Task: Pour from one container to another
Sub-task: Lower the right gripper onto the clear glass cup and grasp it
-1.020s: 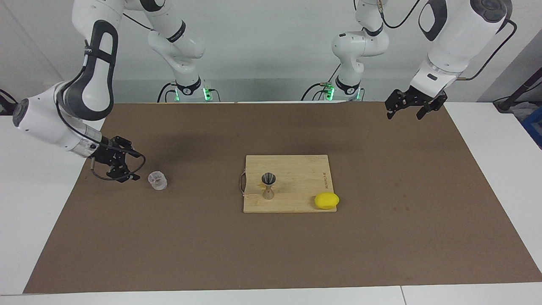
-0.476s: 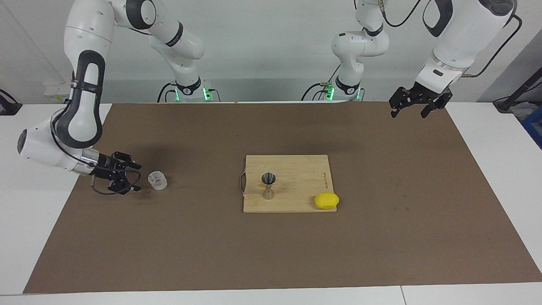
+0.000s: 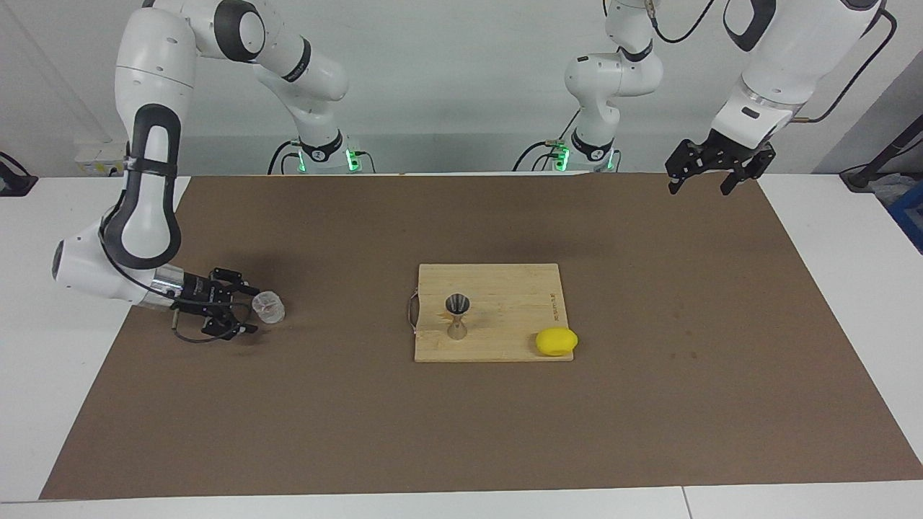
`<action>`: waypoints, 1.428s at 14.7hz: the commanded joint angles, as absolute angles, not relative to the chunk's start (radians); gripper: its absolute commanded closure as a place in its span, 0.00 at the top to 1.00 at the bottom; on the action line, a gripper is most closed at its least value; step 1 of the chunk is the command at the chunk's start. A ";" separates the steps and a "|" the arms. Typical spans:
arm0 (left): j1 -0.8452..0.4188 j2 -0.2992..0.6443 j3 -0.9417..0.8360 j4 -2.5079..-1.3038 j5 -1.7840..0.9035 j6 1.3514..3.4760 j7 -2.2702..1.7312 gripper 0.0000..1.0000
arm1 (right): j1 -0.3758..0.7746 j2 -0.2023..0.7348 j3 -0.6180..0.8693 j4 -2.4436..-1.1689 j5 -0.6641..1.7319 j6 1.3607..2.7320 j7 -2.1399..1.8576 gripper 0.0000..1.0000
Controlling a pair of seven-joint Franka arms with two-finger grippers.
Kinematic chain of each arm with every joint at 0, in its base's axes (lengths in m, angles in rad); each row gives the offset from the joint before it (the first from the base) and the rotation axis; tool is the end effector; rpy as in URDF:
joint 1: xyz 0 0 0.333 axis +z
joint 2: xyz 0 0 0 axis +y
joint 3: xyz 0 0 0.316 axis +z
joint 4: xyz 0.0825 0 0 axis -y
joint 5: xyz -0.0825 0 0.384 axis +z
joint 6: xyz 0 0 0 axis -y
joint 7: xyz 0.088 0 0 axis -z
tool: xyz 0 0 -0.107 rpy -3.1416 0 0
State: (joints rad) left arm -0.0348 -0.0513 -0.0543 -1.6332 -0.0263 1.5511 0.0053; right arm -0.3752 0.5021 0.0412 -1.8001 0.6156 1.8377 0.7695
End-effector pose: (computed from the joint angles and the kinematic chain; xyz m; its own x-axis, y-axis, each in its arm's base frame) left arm 0.5333 -0.0513 0.6214 0.9950 -0.0946 -0.0307 -0.0939 -0.9953 0.0237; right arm 0.5873 -0.1564 0.2522 0.1098 -0.7433 -0.6598 -0.9866 -0.1619 0.0182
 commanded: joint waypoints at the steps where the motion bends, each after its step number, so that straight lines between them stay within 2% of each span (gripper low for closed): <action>1: -0.038 -0.058 -0.051 -1.628 -0.012 1.548 0.015 1.00 | -0.387 0.479 0.045 -1.842 0.687 1.838 0.706 1.00; 4: -0.040 -0.069 -0.051 -1.641 -0.012 1.555 0.009 1.00 | -0.387 0.476 0.046 -1.848 0.693 1.835 0.699 0.99; 9: -0.038 -0.072 -0.048 -1.643 -0.012 1.543 0.009 1.00 | -0.388 0.466 0.044 -1.864 0.761 1.822 0.686 0.65; 10: -0.038 -0.072 -0.048 -1.643 -0.012 1.542 0.009 1.00 | -0.388 0.466 0.044 -1.864 0.764 1.819 0.677 0.56; 13: -0.038 -0.072 -0.049 -1.643 -0.012 1.543 0.009 1.00 | -0.387 0.465 0.046 -1.864 0.773 1.798 0.678 0.10; 14: -0.038 -0.072 -0.049 -1.643 -0.012 1.543 0.009 1.00 | -0.387 0.463 0.046 -1.864 0.782 1.790 0.678 0.00; 18: -0.038 -0.072 -0.048 -1.643 -0.012 1.542 0.009 1.00 | -0.368 0.424 0.046 -1.862 0.785 1.776 0.690 0.00; 21: -0.038 -0.072 -0.049 -1.643 -0.012 1.542 0.009 1.00 | -0.302 0.373 0.046 -1.861 0.785 1.786 0.785 0.00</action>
